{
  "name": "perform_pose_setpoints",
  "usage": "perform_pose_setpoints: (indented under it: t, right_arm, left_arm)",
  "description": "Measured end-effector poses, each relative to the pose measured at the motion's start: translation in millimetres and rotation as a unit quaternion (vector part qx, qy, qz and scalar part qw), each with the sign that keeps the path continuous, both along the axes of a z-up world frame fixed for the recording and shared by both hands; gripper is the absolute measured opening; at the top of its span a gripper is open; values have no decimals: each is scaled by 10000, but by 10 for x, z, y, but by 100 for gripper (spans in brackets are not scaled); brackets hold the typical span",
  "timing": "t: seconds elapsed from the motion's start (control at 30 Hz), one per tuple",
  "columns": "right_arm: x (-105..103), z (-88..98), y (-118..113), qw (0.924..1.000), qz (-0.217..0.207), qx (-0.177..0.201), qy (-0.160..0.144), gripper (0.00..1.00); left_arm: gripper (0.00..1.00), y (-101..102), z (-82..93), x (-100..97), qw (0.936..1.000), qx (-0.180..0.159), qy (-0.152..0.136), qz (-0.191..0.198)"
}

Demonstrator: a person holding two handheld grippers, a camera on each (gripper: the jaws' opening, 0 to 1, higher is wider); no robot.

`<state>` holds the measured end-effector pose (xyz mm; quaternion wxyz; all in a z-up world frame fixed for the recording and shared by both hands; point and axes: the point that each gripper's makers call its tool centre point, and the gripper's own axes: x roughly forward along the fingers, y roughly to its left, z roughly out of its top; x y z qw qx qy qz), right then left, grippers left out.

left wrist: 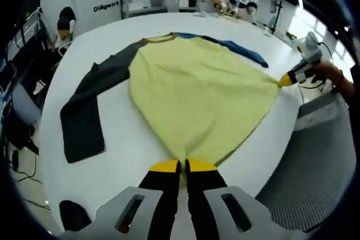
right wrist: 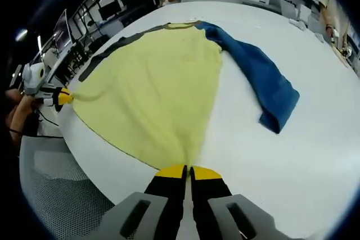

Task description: Fold the garment on the visible template until the final outline fits inside the template.

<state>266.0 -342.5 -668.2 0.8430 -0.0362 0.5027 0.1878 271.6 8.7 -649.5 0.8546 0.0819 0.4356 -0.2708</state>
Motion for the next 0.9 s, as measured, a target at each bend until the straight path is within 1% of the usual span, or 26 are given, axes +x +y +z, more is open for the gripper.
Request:
perform_pose_setpoints:
  t: [0.1,0.13,0.17,0.23,0.43,0.6,0.9]
  right_arm:
    - [-20,-10,-44,9998,95,-176,22,0]
    - [-35,-15,-49,9996,173,-233,40,0]
    - [-63,-34,-49,9991,284,-311,91,0]
    - [-98,-54,-19,9987,371,-333,128,0]
    - [-155,-118,0,9978,504,-385,216,0]
    - [-196,-132,20,9972,600,-365,272,0]
    - [-194,-148,12,9967,653,-410,270,0]
  left_arm:
    - [0,-75,-75,-98,9999,32,109,-105]
    - [0,-82,-92,-114,9998,75,120,-116]
    - [0,-62,-122,-128,9996,197,133,-130]
    - [0,-39,-153,-141,9994,280,178,-65]
    - [0,34,-191,-145,9990,373,172,159]
    - [0,82,-247,-179,9983,515,194,196]
    - [1,90,-268,-189,9982,494,170,311]
